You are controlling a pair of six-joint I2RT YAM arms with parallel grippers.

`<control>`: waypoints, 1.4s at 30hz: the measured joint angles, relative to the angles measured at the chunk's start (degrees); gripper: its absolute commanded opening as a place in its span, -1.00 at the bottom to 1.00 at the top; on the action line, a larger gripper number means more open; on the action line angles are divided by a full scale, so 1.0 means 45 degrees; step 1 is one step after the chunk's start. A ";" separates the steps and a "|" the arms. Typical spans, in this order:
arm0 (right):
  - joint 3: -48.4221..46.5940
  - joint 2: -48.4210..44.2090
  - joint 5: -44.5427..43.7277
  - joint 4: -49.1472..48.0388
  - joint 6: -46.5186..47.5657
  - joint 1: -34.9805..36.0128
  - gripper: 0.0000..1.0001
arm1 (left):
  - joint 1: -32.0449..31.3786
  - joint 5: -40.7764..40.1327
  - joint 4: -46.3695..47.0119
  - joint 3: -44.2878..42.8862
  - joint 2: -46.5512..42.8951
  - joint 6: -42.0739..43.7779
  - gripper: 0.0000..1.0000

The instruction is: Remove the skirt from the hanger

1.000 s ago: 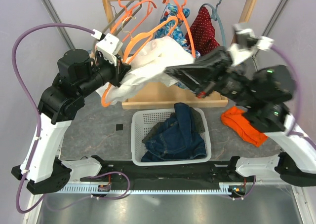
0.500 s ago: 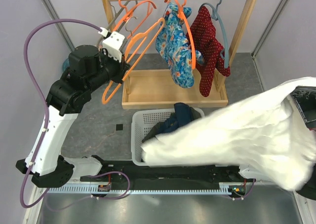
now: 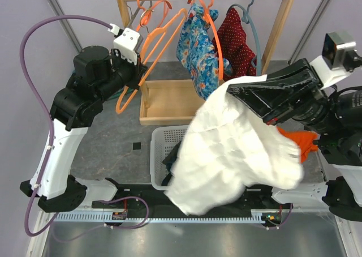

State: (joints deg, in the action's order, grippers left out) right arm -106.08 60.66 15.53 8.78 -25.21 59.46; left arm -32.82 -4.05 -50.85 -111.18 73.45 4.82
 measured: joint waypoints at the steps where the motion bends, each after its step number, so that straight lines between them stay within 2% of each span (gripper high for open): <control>1: 0.0049 0.0049 -0.0034 0.0039 0.0000 0.0000 -1.00 | 0.0000 -0.0078 0.0005 -0.0165 0.0131 0.0029 -0.96; 9: 0.0957 -0.0024 -0.0408 0.0063 0.0000 0.0000 -1.00 | 0.0000 -0.0423 0.0141 -0.2089 0.2093 0.0092 -0.96; 16: 0.2943 -0.0379 -0.1258 0.0102 0.0005 0.0000 -1.00 | 0.0000 -0.0578 0.0437 -0.3735 0.4148 0.0097 -0.97; 22: 0.4512 -0.0627 -0.2263 0.0850 0.0146 -0.0005 -1.00 | 0.0160 -0.1141 0.0515 -0.3759 0.4818 0.0209 -0.96; 33: 0.5464 -0.0996 -0.3191 0.1200 0.0321 -0.0005 -1.00 | 0.0515 -0.1676 0.0665 -0.3759 0.4949 0.0481 -0.97; 37: 0.7048 -0.1151 -0.3415 0.1127 0.0024 -0.0005 -1.00 | 0.0515 -0.1778 0.0675 -0.3759 0.5076 0.0515 -0.96; 42: 1.0006 -0.0685 -0.3764 0.0899 -0.0869 -0.0005 -1.00 | 0.0515 -0.2006 0.0680 -0.3759 0.5353 0.0549 -0.97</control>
State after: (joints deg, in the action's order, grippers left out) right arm -61.06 57.58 -1.41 12.82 -29.12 59.44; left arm -30.50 -13.08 -47.79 -128.09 97.54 7.29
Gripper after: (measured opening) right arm 0.010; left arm 0.066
